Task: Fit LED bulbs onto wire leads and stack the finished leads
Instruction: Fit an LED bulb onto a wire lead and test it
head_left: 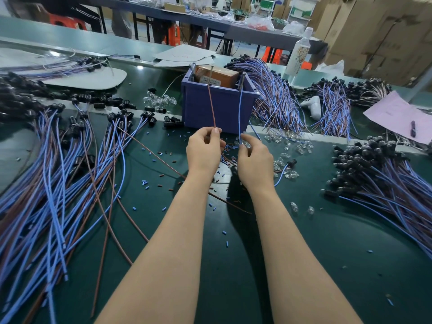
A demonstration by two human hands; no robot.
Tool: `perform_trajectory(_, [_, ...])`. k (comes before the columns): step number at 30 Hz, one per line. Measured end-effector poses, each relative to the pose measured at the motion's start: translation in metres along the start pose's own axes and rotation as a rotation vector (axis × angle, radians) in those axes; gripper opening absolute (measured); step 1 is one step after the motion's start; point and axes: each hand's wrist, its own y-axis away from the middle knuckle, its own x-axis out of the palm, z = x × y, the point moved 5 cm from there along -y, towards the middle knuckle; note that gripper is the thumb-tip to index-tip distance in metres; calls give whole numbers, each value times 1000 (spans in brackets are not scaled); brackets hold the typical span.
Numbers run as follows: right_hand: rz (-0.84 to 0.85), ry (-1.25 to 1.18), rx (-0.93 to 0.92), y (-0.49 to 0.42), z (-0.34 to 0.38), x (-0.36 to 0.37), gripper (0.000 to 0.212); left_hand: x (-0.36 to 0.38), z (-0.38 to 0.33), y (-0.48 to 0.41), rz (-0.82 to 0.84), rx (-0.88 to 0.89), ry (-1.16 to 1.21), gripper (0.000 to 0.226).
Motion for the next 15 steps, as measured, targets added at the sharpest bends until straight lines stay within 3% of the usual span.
perform_trajectory(15, [8, -1, -10, 1, 1, 0, 35, 1, 2, -1, 16, -1, -5, 19])
